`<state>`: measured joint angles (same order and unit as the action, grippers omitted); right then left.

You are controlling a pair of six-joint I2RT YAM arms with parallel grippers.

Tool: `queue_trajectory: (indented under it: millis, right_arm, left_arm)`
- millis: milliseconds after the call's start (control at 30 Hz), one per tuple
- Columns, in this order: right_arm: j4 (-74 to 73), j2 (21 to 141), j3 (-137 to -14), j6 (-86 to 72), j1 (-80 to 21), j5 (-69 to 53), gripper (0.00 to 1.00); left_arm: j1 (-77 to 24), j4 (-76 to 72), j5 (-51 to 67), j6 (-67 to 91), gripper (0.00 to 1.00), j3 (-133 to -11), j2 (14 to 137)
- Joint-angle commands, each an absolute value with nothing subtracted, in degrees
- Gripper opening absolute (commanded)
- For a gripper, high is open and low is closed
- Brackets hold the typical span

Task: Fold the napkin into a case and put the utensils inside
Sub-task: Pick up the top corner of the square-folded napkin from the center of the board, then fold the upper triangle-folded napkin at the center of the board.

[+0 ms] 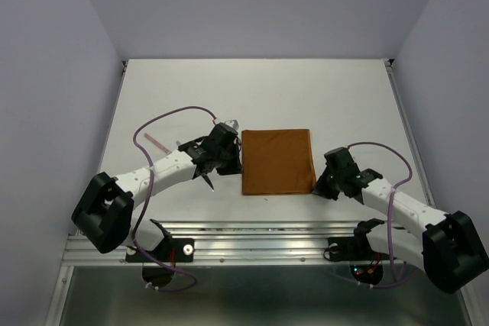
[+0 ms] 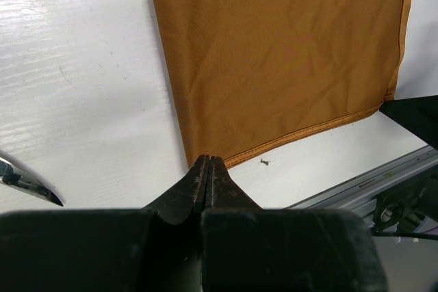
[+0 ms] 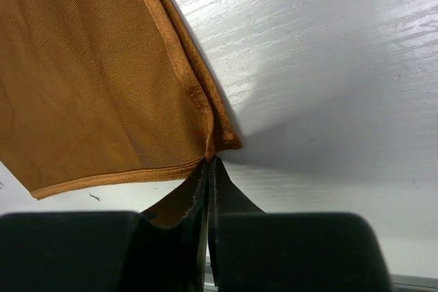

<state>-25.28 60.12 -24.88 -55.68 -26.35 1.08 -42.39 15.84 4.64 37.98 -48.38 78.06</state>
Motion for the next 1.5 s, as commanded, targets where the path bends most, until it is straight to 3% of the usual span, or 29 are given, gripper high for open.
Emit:
queue_trajectory:
  millis: [0, 433, 1467]
  right_arm:
    - [-25.2, 60.2, -26.9, -55.5, -26.7, 3.5, 0.02]
    - [-26.9, 62.7, -34.8, -51.4, -26.7, 2.8, 0.01]
    - [-19.2, 101.9, -71.5, -44.6, -36.4, 2.5, 0.01]
  left_arm:
    - [-42.6, 14.2, 5.4, 37.4, 0.01, -48.4, 78.7]
    - [-42.6, 14.3, 5.0, 36.7, 0.00, -49.2, 80.3]
    - [-42.0, 19.7, -1.2, 40.6, 0.00, -48.1, 72.2]
